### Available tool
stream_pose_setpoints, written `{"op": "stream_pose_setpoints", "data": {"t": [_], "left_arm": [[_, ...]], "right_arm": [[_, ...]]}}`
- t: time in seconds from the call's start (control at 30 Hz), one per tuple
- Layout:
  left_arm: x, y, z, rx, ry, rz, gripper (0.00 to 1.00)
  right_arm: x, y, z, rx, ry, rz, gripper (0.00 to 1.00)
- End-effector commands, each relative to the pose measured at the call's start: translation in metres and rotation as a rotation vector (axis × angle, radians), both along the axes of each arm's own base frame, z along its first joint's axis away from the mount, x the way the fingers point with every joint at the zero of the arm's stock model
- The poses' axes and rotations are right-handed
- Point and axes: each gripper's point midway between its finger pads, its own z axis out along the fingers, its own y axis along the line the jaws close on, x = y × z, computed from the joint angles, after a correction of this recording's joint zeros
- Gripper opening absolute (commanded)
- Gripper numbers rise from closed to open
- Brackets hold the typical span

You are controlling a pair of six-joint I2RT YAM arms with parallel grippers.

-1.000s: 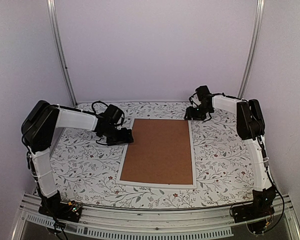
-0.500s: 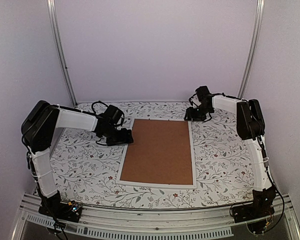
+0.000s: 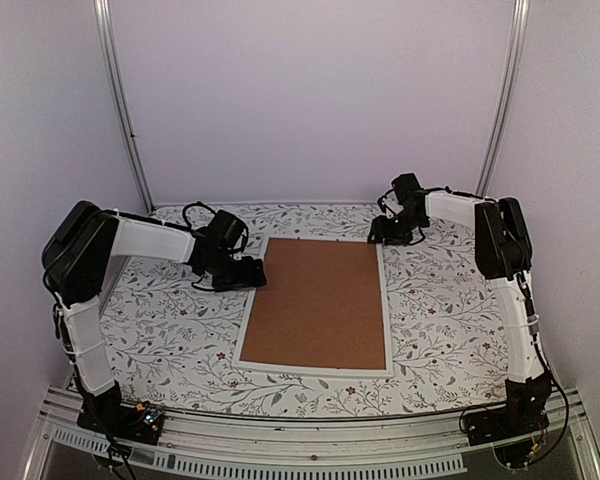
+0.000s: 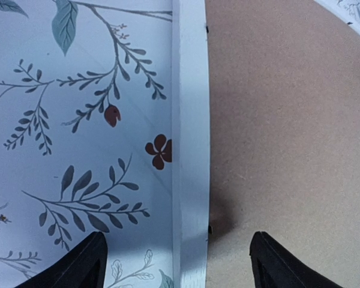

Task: Put the photo into the frame
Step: Adjust the backboard on the frame body, then press the fastener onto the backboard.

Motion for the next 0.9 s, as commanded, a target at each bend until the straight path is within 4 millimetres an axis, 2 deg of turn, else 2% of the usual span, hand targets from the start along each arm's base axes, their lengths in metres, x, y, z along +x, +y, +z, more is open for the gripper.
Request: {"op": "stream_pose_setpoints", "data": {"t": [0.0, 0.1, 0.2, 0.23, 0.3, 0.4, 0.57, 0.87], "left_arm": [[0.001, 0.008, 0.010, 0.006, -0.019, 0.007, 0.85], [0.003, 0.007, 0.014, 0.005, -0.027, -0.003, 0.85], [0.005, 0.005, 0.017, 0.004, -0.032, -0.018, 0.85], [0.006, 0.004, 0.018, 0.001, -0.035, -0.024, 0.86], [0.008, 0.003, 0.020, -0.004, -0.038, -0.034, 0.85], [0.012, 0.001, 0.025, -0.018, -0.047, -0.048, 0.84], [0.017, -0.002, 0.024, -0.027, -0.044, -0.066, 0.81], [0.018, -0.014, 0.011, -0.066, -0.001, -0.093, 0.78]], "right_arm": [[-0.012, -0.005, 0.029, 0.053, -0.001, -0.020, 0.62], [-0.027, -0.006, 0.038, 0.066, 0.009, -0.011, 0.63], [-0.052, -0.007, 0.037, 0.091, 0.046, 0.010, 0.62], [-0.059, -0.008, 0.043, 0.097, 0.043, 0.012, 0.62], [-0.077, -0.012, 0.039, 0.094, 0.070, 0.011, 0.61], [-0.091, -0.015, 0.044, 0.101, 0.073, 0.015, 0.59], [-0.096, -0.017, 0.041, 0.095, 0.085, 0.013, 0.55], [-0.082, -0.017, 0.027, 0.058, 0.108, 0.001, 0.51]]}}
